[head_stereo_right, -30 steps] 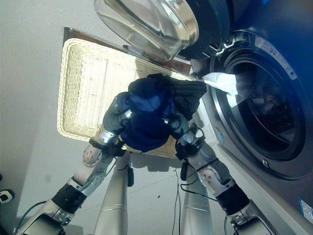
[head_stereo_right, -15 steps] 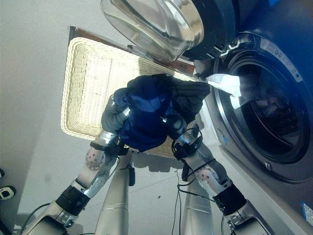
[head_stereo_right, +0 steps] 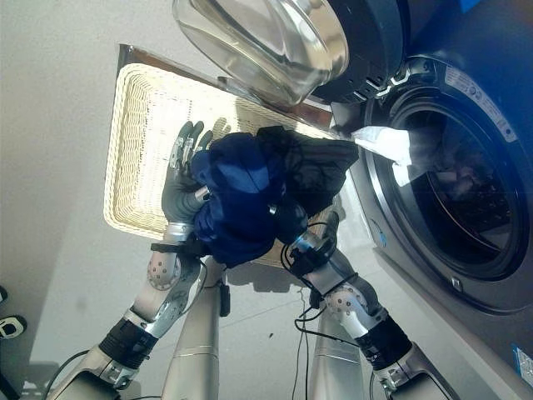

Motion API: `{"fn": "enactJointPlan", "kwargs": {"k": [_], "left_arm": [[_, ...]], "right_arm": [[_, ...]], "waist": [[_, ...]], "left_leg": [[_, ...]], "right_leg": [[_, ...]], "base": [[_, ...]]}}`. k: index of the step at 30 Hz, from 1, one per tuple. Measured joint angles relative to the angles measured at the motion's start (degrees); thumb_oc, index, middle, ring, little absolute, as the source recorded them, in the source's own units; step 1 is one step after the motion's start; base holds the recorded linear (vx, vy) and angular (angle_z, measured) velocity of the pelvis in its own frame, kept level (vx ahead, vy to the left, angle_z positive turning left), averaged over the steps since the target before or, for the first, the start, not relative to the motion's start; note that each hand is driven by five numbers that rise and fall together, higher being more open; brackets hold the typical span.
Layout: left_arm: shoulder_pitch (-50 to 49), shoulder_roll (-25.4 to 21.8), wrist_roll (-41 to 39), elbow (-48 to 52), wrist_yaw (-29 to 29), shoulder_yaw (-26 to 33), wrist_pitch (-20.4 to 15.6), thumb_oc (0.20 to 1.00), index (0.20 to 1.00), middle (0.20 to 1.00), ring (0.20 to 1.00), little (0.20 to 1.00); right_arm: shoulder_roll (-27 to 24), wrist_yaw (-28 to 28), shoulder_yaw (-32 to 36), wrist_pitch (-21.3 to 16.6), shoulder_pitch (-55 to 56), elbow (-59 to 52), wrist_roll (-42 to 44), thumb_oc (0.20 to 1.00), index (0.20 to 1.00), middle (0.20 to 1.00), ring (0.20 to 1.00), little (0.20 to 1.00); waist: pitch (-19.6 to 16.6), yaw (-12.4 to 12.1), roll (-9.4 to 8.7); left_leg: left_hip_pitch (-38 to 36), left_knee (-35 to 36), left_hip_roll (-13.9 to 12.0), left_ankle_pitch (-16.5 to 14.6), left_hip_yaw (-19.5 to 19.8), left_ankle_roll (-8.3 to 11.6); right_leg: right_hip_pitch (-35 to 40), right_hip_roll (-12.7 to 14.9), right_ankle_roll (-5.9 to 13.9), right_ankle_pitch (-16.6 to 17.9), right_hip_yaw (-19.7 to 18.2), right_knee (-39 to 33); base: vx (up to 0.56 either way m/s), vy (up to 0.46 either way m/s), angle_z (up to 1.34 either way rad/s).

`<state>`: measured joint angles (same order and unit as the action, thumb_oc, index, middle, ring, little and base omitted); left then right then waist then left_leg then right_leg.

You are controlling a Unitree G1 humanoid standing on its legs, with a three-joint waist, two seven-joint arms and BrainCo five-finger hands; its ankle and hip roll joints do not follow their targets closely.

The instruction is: Put the clothes into the washing machine.

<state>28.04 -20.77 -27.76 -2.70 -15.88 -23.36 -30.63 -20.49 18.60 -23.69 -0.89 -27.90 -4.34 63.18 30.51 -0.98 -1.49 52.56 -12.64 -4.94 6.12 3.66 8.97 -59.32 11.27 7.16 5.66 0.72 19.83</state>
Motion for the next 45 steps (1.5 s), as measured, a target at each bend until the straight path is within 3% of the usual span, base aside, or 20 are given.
{"fn": "enactJointPlan", "kwargs": {"k": [3,14,23,30,36,42,45], "left_arm": [[0.0,0.0,-0.2,-0.1,0.0,0.4,0.0,1.000,1.000,1.000,1.000,1.000],[-0.9,1.6,-2.9,-2.6,-4.6,4.9,-0.1,1.000,1.000,1.000,1.000,1.000],[-1.1,0.8,-3.4,-3.8,-2.0,5.1,0.0,1.000,1.000,1.000,1.000,1.000],[-0.4,0.4,-2.3,-7.4,-4.1,5.5,-0.1,1.000,1.000,1.000,1.000,1.000],[3.7,-1.3,0.1,-21.7,-9.3,6.5,-1.0,1.000,1.000,1.000,1.000,1.000],[9.7,-4.4,-0.1,-35.1,-11.3,6.1,-2.5,1.000,1.000,1.000,1.000,1.000],[12.0,-6.1,-0.7,-38.9,-12.1,5.9,-2.9,1.000,1.000,1.000,1.000,1.000]], "right_arm": [[0.0,0.6,0.5,-0.7,-0.1,0.0,0.6,0.200,0.200,0.200,0.200,0.200],[1.7,1.6,5.6,-9.8,-3.5,-0.1,4.8,0.200,0.200,0.200,0.200,0.200],[1.5,0.4,10.7,-16.5,-3.0,0.0,6.7,0.200,0.200,0.200,0.200,0.200],[1.4,-0.9,11.8,-16.7,-3.6,0.8,7.3,0.200,0.200,0.200,0.200,0.200],[-0.6,-3.3,12.6,-15.9,-7.1,16.8,14.5,0.200,0.200,0.200,0.200,0.200],[-5.0,-3.0,18.1,-15.0,-10.6,39.4,29.4,0.200,0.200,0.200,0.200,0.200],[-6.1,-5.0,19.9,-14.7,-12.4,47.8,32.4,0.200,0.200,0.200,0.200,0.200]], "waist": [[0.0,0.0,0.00],[0.0,-0.1,0.01],[0.0,0.2,0.04],[0.0,0.1,0.03],[0.0,0.1,0.02],[0.0,0.4,-0.01],[0.0,1.9,-0.06]], "left_leg": [[0.0,0.0,0.0,0.0,0.0,-0.01],[-0.2,-0.5,0.0,0.0,0.1,0.08],[0.1,-0.4,-0.1,-0.1,0.2,0.14],[0.3,-0.1,-0.1,-0.1,0.1,0.18],[0.2,-0.2,-0.1,0.0,0.0,0.21],[0.3,-0.1,-0.3,0.1,-0.1,0.49],[0.4,-0.1,-0.7,0.0,-0.4,0.59]], "right_leg": [[0.0,0.0,0.00,0.0,0.0,0.0],[0.5,0.0,-0.03,0.0,0.1,0.1],[0.2,-0.1,-0.02,0.0,0.1,0.0],[-0.1,-0.1,-0.03,0.0,0.1,-0.1],[0.0,-0.1,-0.03,0.0,0.1,-0.1],[-0.1,-0.2,-0.32,0.3,0.1,-0.5],[0.1,-0.6,-0.48,1.0,0.1,-1.6]], "base": [[0.00,0.000,0.00],[0.00,-0.001,0.00],[0.01,0.003,0.00],[-0.01,0.002,0.00],[0.00,0.000,0.00],[0.00,0.003,-0.01],[0.00,0.011,-0.06]]}}
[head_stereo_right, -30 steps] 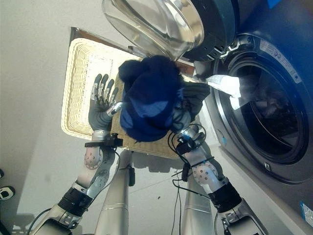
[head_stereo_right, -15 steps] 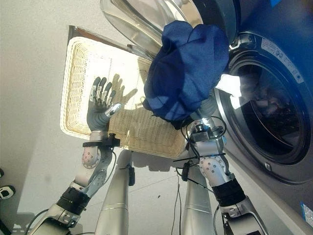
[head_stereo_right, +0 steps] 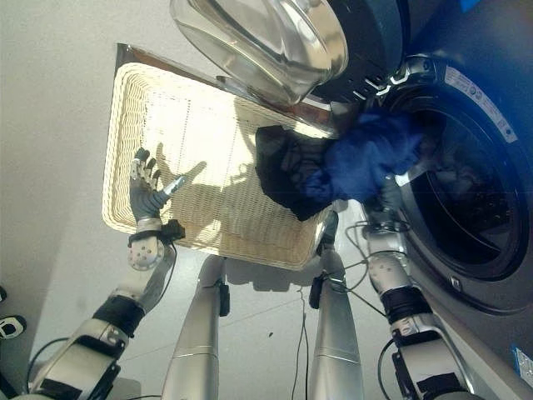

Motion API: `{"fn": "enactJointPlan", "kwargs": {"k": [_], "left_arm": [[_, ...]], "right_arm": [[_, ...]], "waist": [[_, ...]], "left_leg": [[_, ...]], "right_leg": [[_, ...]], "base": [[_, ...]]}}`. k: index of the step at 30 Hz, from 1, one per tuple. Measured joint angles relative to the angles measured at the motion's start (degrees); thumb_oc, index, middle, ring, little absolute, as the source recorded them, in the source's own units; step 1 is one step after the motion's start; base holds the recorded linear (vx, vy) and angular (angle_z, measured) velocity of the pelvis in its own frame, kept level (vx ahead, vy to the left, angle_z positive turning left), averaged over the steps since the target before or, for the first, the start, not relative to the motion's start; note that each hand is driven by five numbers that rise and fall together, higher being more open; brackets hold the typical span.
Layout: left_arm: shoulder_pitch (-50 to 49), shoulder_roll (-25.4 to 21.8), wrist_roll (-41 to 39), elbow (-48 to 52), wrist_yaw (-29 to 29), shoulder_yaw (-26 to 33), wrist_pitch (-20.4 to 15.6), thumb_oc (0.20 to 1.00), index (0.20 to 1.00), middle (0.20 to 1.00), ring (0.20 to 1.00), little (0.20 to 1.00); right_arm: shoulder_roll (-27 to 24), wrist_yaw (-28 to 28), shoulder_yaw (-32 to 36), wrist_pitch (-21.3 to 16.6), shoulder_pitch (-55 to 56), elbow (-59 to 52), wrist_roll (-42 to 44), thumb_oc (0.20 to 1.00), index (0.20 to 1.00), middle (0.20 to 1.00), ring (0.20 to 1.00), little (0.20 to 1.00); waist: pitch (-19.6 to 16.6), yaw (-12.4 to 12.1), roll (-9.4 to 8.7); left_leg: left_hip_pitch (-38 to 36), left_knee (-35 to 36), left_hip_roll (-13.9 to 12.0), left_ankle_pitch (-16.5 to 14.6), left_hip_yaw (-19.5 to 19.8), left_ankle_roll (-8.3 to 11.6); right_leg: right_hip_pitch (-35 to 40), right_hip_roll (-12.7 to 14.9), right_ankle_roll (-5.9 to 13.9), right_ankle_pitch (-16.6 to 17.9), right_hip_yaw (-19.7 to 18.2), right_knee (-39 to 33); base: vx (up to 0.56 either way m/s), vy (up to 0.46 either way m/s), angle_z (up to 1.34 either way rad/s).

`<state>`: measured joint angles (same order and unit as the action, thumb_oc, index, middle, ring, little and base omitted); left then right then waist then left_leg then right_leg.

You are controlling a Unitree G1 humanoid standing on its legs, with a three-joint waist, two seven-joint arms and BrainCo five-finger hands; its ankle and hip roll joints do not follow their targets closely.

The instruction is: Put the clothes into the washing machine.

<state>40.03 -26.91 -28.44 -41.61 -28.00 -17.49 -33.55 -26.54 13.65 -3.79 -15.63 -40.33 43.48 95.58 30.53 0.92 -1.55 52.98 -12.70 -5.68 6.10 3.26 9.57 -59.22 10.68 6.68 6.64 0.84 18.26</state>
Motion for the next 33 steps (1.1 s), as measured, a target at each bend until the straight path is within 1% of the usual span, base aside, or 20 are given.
{"fn": "enactJointPlan", "kwargs": {"k": [1,5,6,8,9,10,11,12,13,14,16,17,20,22,25,27,28,29,30,33], "left_arm": [[0.6,0.0,0.0,-0.7,-0.1,-0.2,0.0,1.000,1.000,1.000,1.000,1.000],[2.4,-0.3,0.0,-2.8,-0.2,-1.8,0.0,1.000,1.000,1.000,1.000,1.000],[3.1,-0.3,-0.1,-4.4,-0.2,-2.0,0.0,1.000,1.000,1.000,1.000,1.000],[3.0,-0.7,-1.3,-6.4,0.6,-2.0,0.0,1.000,1.000,1.000,1.000,1.000],[2.8,-0.7,-1.7,-6.9,0.6,-2.0,0.0,1.000,1.000,1.000,1.000,1.000],[2.3,-0.8,-1.9,-7.1,0.6,-2.0,0.0,1.000,1.000,1.000,1.000,1.000],[1.9,-0.9,-1.9,-7.0,0.5,-2.0,0.1,1.000,1.000,1.000,1.000,1.000],[1.3,-1.4,-1.9,-7.0,0.5,-2.1,0.2,1.000,1.000,1.000,1.000,1.000],[1.1,-2.1,-2.4,-7.0,0.7,-2.1,0.4,1.000,1.000,1.000,1.000,1.000],[1.1,-3.2,-2.8,-7.0,1.0,-2.0,0.6,1.000,1.000,1.000,1.000,1.000],[1.2,-4.9,-4.1,-7.2,2.2,-2.0,0.7,1.000,1.000,1.000,1.000,1.000],[1.2,-5.6,-4.5,-7.6,2.8,-1.8,0.7,1.000,1.000,1.000,1.000,1.000],[1.5,-6.9,-5.0,-7.6,4.3,-1.0,0.7,1.000,1.000,1.000,1.000,1.000],[1.8,-7.2,-4.9,-7.8,5.7,-1.0,0.7,1.000,1.000,1.000,1.000,1.000],[2.4,-7.1,-4.9,-7.8,6.0,-1.1,1.0,1.000,1.000,1.000,1.000,1.000],[2.7,-7.1,-4.8,-7.8,6.0,-1.7,1.9,1.000,1.000,1.000,1.000,1.000],[3.4,-7.1,-4.7,-7.7,5.9,-2.2,2.3,1.000,1.000,1.000,1.000,1.000],[3.3,-7.1,-4.5,-7.7,5.9,-2.5,2.7,1.000,1.000,1.000,1.000,1.000],[4.2,-7.1,-4.0,-7.7,5.4,-3.8,3.5,1.000,1.000,1.000,1.000,1.000],[5.8,-7.1,-2.2,-7.5,4.7,-6.3,4.7,1.000,1.000,1.000,1.000,1.000]], "right_arm": [[-0.3,-0.6,0.1,0.2,-0.6,1.6,0.3,0.200,0.200,0.200,0.200,0.200],[-2.0,-6.7,1.0,0.0,-3.6,7.2,1.8,0.200,0.200,0.200,0.200,0.200],[-3.4,-9.9,1.1,-0.6,-5.7,9.9,1.8,0.200,0.200,0.200,0.200,0.200],[-7.0,-17.1,2.8,-6.5,-9.2,12.2,1.8,0.200,0.200,0.200,0.200,0.200],[-8.0,-18.8,3.9,-8.9,-10.2,12.7,1.8,0.200,0.200,0.200,0.200,0.200],[-10.7,-23.1,4.5,-14.2,-12.4,12.8,1.6,0.200,0.200,0.200,0.200,0.200],[-12.7,-27.2,4.9,-18.2,-14.0,12.7,-0.7,0.200,0.200,0.200,0.200,0.200],[-15.3,-33.1,5.1,-22.7,-16.1,12.1,-4.0,0.200,0.200,0.200,0.200,0.200],[-15.5,-39.3,5.1,-26.4,-17.6,11.2,-9.3,0.511,0.511,0.511,0.511,0.511],[-15.7,-43.4,5.0,-26.4,-18.1,10.6,-13.3,1.000,1.000,1.000,1.000,1.000],[-16.3,-46.7,5.0,-26.4,-17.8,10.7,-16.4,1.000,1.000,1.000,1.000,1.000],[-16.3,-47.3,5.1,-25.8,-17.5,10.9,-17.3,1.000,1.000,1.000,1.000,1.000],[-16.5,-45.6,5.0,-23.7,-17.3,11.9,-17.4,1.000,1.000,1.000,1.000,1.000],[-16.6,-42.9,4.9,-20.3,-17.8,14.2,-17.8,1.000,1.000,1.000,1.000,1.000],[-16.7,-42.6,2.9,-15.2,-17.9,18.5,-22.5,1.000,1.000,1.000,1.000,1.000],[-16.9,-44.3,0.7,-10.9,-17.5,20.8,-29.4,1.000,1.000,1.000,1.000,1.000],[-17.5,-45.8,-1.9,-7.0,-17.3,21.6,-34.6,1.000,1.000,1.000,1.000,1.000],[-17.8,-46.7,-3.0,-4.7,-17.2,21.9,-37.8,1.000,1.000,1.000,1.000,1.000],[-19.2,-48.0,-7.6,0.4,-17.5,23.3,-43.7,1.000,1.000,1.000,1.000,1.000],[-19.9,-49.1,-11.2,6.7,-19.2,24.8,-49.9,1.000,1.000,1.000,1.000,1.000]], "waist": [[0.0,0.0,0.00],[0.0,0.0,-0.01],[0.0,-0.1,-0.01],[0.0,-0.2,-0.03],[0.0,-0.2,-0.03],[0.0,-0.2,-0.08],[0.0,-0.3,-0.09],[0.1,-0.2,-0.11],[0.1,-0.4,-0.11],[0.1,-0.3,-0.25],[0.2,-0.4,-0.35],[0.2,-0.4,-0.35],[0.3,-0.5,-0.58],[0.3,-0.7,-0.61],[0.3,-1.0,-0.60],[0.3,-1.1,-0.60],[0.3,-1.3,-0.60],[0.3,-1.3,-0.60],[0.3,-1.6,-0.60],[0.3,-1.7,-0.61]], "left_leg": [[0.0,0.0,-0.2,0.0,0.0,0.04],[0.0,-0.1,-1.1,-0.2,-0.1,0.28],[0.0,-0.2,-1.1,-0.2,-0.1,0.31],[0.0,-0.6,-1.3,-0.3,-0.1,0.40],[0.0,-0.7,-1.3,-0.3,-0.1,0.42],[0.0,-0.8,-1.4,-0.3,0.0,0.43],[0.0,-0.8,-1.5,-0.3,0.0,0.43],[0.0,-0.8,-1.7,-0.3,0.0,0.43],[0.4,-0.9,-1.9,-0.3,-0.2,0.43],[0.8,-0.9,-2.0,-0.3,-0.1,0.42],[1.3,-1.1,-2.1,-0.2,0.0,0.48],[1.3,-1.2,-2.0,-0.3,0.0,0.48],[1.4,-1.4,-2.0,-0.3,0.1,0.50],[1.4,-1.8,-2.0,-0.3,0.5,0.50],[1.4,-1.9,-1.9,-0.3,1.5,0.50],[1.3,-1.9,-1.9,-0.2,2.0,0.58],[1.3,-1.7,-1.9,0.0,2.2,0.62],[1.4,-1.7,-1.9,0.0,2.3,0.58],[1.5,-1.5,-1.9,0.2,2.6,0.42],[1.6,-0.4,-1.9,1.0,3.3,0.39]], "right_leg": [[0.1,-0.2,0.00,0.1,0.0,-0.3],[0.1,-1.1,-0.59,0.6,0.0,-0.5],[0.1,-1.2,-0.70,0.7,0.0,-0.5],[0.2,-1.4,-0.83,0.8,0.0,-0.5],[0.2,-1.5,-0.84,0.8,0.0,-0.5],[0.4,-1.6,-0.87,1.0,0.0,-0.8],[0.7,-1.7,-0.89,1.2,0.0,-1.2],[1.1,-1.9,-0.88,1.9,0.1,-2.3],[1.1,-2.1,-0.82,2.6,0.0,-3.4],[1.2,-2.3,-0.84,3.1,0.1,-4.2],[1.2,-2.4,-0.90,3.7,0.1,-4.8],[1.2,-2.3,-0.85,3.8,0.1,-5.0],[1.4,-2.3,-0.83,3.9,0.1,-5.1],[1.8,-2.3,-0.82,4.0,0.3,-5.1],[2.5,-2.2,-0.88,4.0,1.3,-5.2],[3.0,-2.3,-0.92,4.0,1.8,-5.4],[3.3,-2.2,-0.95,4.1,2.1,-5.8],[3.3,-2.2,-0.94,4.1,2.2,-5.8],[3.3,-2.2,-0.72,4.0,2.6,-5.9],[3.2,-2.1,-0.79,3.9,3.3,-6.0]], "base": [[0.00,-0.004,-0.11],[0.01,-0.006,-0.08],[0.00,0.002,-0.03],[0.00,-0.009,-0.02],[-0.01,-0.048,-0.02],[-0.02,-0.036,-0.02],[-0.05,-0.035,-0.04],[-0.03,-0.011,-0.09],[-0.04,0.001,-0.10],[-0.01,0.003,-0.07],[-0.02,0.001,-0.01],[0.00,0.000,0.00],[0.00,-0.031,0.01],[0.00,-0.076,0.03],[0.02,-0.062,0.08],[0.00,-0.060,0.07],[0.00,-0.043,0.04],[0.01,-0.029,0.04],[0.01,-0.016,0.05],[0.00,-0.031,0.08]]}}
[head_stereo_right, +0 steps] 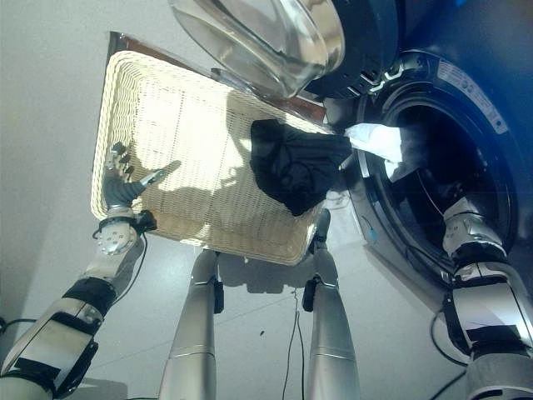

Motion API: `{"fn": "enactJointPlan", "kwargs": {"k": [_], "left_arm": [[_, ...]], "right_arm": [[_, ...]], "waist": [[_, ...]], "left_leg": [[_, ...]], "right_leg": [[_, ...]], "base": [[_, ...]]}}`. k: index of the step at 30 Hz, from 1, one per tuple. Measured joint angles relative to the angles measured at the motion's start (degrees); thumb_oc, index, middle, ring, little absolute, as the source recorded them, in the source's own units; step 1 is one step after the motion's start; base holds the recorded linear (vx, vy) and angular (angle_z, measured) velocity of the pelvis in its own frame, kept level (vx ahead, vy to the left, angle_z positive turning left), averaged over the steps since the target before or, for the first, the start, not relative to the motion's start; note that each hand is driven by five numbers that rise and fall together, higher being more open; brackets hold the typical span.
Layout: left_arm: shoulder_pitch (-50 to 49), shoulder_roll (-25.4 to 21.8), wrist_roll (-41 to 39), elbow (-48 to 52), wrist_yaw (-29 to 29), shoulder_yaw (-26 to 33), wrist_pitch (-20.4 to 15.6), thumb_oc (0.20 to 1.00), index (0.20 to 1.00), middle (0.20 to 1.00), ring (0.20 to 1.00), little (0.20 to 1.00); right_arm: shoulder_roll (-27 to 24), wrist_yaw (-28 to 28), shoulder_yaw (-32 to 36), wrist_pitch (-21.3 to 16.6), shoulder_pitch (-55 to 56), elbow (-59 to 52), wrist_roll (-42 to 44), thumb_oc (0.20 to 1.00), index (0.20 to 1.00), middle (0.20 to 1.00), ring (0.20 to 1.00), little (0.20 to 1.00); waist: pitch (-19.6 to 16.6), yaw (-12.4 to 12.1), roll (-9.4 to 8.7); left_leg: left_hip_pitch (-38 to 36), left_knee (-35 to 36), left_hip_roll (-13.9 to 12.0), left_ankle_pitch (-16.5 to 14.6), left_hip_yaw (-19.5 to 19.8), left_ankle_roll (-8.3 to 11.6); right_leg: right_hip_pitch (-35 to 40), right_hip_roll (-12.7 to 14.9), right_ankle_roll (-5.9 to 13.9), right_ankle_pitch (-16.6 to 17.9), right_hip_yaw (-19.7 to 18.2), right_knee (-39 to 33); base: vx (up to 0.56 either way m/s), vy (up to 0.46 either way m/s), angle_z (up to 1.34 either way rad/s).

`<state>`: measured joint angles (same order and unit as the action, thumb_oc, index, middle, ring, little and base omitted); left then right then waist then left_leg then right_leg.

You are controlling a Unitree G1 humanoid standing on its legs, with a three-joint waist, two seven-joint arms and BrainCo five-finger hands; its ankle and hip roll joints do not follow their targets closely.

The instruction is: Put the clothes into the washing machine.

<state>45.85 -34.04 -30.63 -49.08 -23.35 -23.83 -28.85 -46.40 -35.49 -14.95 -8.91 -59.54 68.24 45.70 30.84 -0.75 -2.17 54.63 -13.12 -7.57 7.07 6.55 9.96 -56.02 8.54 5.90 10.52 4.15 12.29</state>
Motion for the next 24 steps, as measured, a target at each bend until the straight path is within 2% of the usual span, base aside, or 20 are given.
{"fn": "enactJointPlan", "kwargs": {"k": [4,12,14,19,24], "left_arm": [[1.0,0.5,1.2,0.0,-1.1,-2.1,0.5,1.000,1.000,1.000,1.000,1.000],[1.6,1.4,2.9,-0.5,-5.0,-1.9,0.5,1.000,1.000,1.000,1.000,1.000],[1.5,1.6,2.9,-0.5,-6.6,-1.8,0.3,1.000,1.000,1.000,1.000,1.000],[1.6,2.7,3.0,-1.9,-7.2,0.4,-0.6,1.000,1.000,1.000,1.000,1.000],[0.3,3.4,5.1,-1.9,-9.5,2.0,-1.8,1.000,1.000,1.000,1.000,1.000]], "right_arm": [[0.2,-1.1,-2.2,2.3,-1.2,-2.2,-7.2,1.000,1.000,1.000,1.000,1.000],[4.0,-9.3,-3.9,0.8,2.0,-15.5,-21.2,1.000,1.000,1.000,1.000,1.000],[7.1,-12.0,-5.0,0.7,3.9,-20.6,-25.9,1.000,1.000,1.000,1.000,1.000],[10.4,-12.5,-5.0,0.1,7.2,-20.4,-29.6,1.000,1.000,1.000,1.000,1.000],[13.7,-11.3,-5.4,-1.0,14.7,-23.2,-33.3,1.000,1.000,1.000,1.000,1.000]], "waist": [[0.0,0.0,0.00],[0.0,0.4,0.01],[0.0,1.2,0.01],[0.0,1.4,-0.02],[0.0,2.8,-0.02]], "left_leg": [[0.1,1.4,0.0,0.6,0.1,0.14],[0.2,2.4,0.6,0.8,-0.3,0.30],[0.2,2.7,0.9,0.8,-0.4,0.24],[0.2,2.9,1.0,0.7,-1.1,0.11],[0.2,3.0,1.0,0.7,-1.3,0.05]], "right_leg": [[-0.5,0.1,0.00,-0.1,0.3,-0.3],[-1.2,0.7,-0.09,-0.2,0.2,-0.4],[-1.4,1.0,0.18,-0.5,0.1,-0.1],[-2.2,1.3,0.27,-1.0,-0.5,0.5],[-2.4,1.3,0.67,-1.4,-0.6,0.6]], "base": [[0.00,-0.002,0.02],[-0.01,0.045,0.01],[-0.02,0.067,0.04],[-0.01,0.026,-0.01],[0.00,0.000,0.00]]}}
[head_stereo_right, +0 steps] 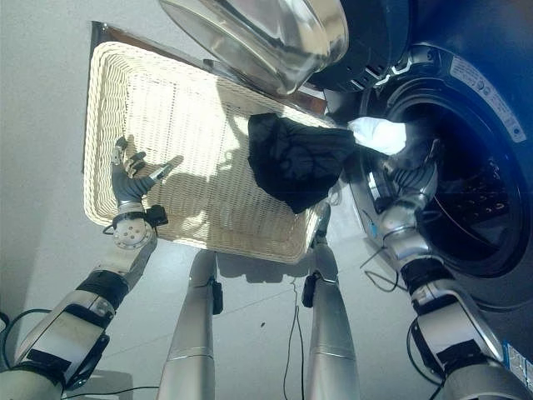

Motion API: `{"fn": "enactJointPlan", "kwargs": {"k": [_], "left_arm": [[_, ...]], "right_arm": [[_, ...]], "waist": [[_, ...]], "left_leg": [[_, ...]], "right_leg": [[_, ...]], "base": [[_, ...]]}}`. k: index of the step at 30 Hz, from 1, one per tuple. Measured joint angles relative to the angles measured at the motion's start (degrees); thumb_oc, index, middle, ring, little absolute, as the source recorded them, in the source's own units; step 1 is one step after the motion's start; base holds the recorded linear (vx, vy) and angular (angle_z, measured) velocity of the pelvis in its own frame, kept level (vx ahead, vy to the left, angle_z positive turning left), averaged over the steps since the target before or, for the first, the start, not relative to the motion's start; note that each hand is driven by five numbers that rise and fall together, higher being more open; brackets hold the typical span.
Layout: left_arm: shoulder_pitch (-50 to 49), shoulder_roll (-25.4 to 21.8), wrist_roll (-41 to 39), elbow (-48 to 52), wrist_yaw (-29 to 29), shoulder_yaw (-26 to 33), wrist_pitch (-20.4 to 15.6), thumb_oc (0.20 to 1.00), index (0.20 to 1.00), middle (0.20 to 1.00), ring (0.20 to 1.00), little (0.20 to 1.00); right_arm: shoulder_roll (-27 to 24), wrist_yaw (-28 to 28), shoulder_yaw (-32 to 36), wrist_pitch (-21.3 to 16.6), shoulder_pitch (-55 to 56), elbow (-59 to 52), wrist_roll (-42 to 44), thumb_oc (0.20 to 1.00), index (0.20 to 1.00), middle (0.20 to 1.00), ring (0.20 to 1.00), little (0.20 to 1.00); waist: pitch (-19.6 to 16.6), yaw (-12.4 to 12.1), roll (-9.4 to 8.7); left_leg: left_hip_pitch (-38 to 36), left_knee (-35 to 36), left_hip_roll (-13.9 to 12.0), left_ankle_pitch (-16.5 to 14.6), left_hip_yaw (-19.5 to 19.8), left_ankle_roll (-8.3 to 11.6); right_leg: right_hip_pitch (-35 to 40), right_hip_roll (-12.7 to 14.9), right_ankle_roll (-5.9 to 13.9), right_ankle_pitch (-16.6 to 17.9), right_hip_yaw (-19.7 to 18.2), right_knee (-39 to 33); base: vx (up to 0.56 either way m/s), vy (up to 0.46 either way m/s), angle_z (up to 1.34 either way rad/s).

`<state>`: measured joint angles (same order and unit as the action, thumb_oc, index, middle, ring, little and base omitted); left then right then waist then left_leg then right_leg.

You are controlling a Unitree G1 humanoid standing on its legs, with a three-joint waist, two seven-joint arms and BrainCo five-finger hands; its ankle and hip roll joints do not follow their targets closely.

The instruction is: Put the clothes into the washing machine.

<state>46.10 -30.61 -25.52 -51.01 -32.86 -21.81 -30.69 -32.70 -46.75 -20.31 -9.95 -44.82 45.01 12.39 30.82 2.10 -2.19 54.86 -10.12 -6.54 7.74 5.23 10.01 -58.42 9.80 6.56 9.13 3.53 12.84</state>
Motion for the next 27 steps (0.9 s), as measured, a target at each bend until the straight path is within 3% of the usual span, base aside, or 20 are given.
{"fn": "enactJointPlan", "kwargs": {"k": [10,21,27], "left_arm": [[-1.0,3.7,4.0,1.6,-3.9,2.3,-1.7,1.000,1.000,1.000,1.000,1.000],[-1.5,4.8,6.6,2.8,-7.2,3.6,0.1,1.000,1.000,1.000,1.000,1.000],[-1.5,5.7,6.7,2.8,-7.0,3.5,0.3,1.000,1.000,1.000,1.000,1.000]], "right_arm": [[4.8,1.6,-2.6,-1.4,6.9,-11.3,-8.6,1.000,1.000,1.000,1.000,1.000],[4.2,2.8,-4.5,-1.5,6.5,-27.8,-33.5,1.000,1.000,1.000,1.000,1.000],[2.9,4.0,-8.1,-2.2,5.5,-29.0,-36.8,1.000,1.000,1.000,1.000,1.000]], "waist": [[0.0,0.4,0.00],[0.0,1.1,0.00],[0.0,0.9,0.01]], "left_leg": [[0.9,0.0,0.1,-0.1,-1.0,-0.22],[0.7,-0.1,0.3,0.0,-1.3,0.00],[0.2,-0.1,0.3,0.0,-1.3,-0.02]], "right_leg": [[-2.4,0.0,-0.01,-0.7,-1.3,1.7],[-3.3,0.3,0.03,-1.6,-1.7,3.8],[-3.5,0.4,-0.07,-2.5,-1.7,5.4]], "base": [[0.00,0.013,-0.01],[0.00,0.006,0.00],[0.00,0.000,0.00]]}}
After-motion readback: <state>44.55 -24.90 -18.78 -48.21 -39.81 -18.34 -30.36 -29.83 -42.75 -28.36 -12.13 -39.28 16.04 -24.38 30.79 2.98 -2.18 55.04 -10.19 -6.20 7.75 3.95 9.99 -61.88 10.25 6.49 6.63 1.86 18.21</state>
